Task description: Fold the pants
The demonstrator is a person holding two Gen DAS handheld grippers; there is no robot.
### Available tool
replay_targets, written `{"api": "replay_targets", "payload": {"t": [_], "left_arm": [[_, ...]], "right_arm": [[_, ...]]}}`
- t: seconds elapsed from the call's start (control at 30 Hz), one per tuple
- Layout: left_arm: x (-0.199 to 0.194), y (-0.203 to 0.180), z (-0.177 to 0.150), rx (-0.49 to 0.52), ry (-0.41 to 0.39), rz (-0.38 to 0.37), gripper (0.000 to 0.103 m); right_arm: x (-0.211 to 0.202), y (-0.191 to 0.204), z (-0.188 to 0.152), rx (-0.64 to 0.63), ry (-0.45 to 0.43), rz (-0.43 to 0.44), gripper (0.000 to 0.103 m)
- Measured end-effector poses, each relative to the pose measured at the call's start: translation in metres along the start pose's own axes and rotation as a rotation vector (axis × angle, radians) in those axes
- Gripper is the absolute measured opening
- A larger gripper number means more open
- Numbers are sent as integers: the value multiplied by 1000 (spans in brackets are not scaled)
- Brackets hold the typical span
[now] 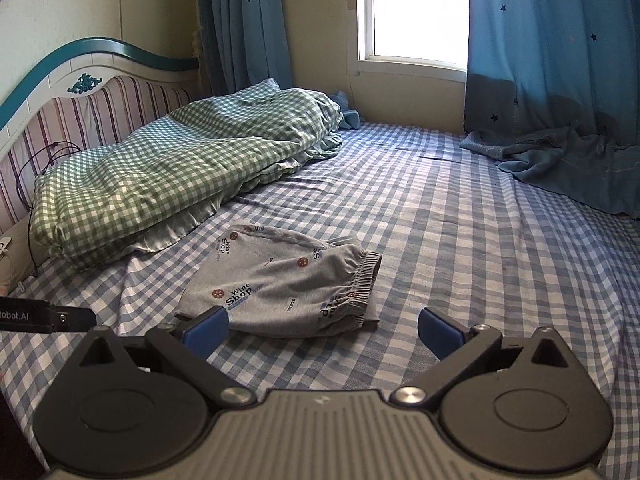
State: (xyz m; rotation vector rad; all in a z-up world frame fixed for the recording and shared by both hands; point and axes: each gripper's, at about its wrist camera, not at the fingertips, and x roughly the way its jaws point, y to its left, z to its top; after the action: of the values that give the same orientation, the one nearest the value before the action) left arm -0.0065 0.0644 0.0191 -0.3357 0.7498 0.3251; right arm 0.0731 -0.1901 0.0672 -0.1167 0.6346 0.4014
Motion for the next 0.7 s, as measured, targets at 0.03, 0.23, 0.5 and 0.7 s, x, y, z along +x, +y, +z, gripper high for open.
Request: {"api": "replay_targets", "payload": {"t": [0.03,0.23,0.5,0.7], "left_arm": [[-5,-1,-4,5,-11,5,102],[-32,-2,-25,6,-65,35,102],[-58,-3,-31,14,-124,61,102],[-64,-5,-39,53,-133,52,102]], "right_arm": [[-6,-1,-3,10,-7,-3,103],[-39,-5,-16,71,-53,-13,103],[-71,-2,-24,103,-134,-23,103],[-81,1,-34,111,-123,-29,103]]}}
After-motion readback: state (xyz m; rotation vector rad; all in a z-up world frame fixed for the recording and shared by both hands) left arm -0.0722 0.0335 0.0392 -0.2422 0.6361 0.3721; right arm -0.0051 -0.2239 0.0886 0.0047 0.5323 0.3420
